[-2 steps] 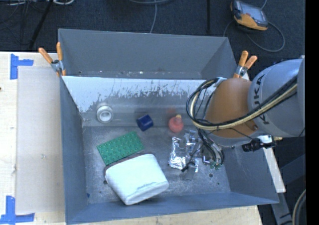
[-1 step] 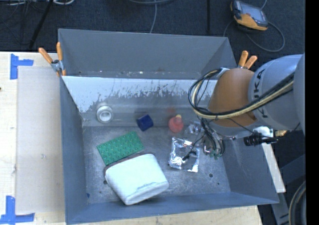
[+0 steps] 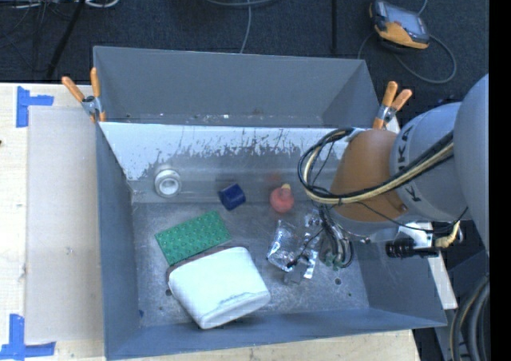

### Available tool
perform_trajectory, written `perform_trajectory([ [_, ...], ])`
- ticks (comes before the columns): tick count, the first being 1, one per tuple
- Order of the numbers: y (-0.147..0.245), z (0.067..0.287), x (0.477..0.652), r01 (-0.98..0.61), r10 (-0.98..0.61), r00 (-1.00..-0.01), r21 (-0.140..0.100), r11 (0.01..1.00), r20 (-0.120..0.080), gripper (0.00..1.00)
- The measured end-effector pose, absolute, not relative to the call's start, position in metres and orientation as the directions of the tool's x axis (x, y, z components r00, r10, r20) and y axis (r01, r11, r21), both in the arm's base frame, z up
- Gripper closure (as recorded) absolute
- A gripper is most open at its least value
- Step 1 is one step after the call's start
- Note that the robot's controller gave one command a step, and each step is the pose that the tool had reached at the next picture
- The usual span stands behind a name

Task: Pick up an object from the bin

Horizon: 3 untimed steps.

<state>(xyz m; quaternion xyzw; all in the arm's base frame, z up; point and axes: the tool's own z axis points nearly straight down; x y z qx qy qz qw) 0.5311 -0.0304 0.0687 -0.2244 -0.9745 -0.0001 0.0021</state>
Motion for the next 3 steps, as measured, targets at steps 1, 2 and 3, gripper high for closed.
perform_trajectory([
  [1,-0.030,0.068,0.531,0.433,0.433,-0.901,-0.002,0.901,0.005,0.00],
  [2,-0.030,0.068,0.531,0.431,0.431,-0.902,-0.002,0.902,0.007,1.00],
  [3,-0.030,0.171,0.532,0.426,0.426,-0.904,0.003,0.905,-0.006,1.00],
])
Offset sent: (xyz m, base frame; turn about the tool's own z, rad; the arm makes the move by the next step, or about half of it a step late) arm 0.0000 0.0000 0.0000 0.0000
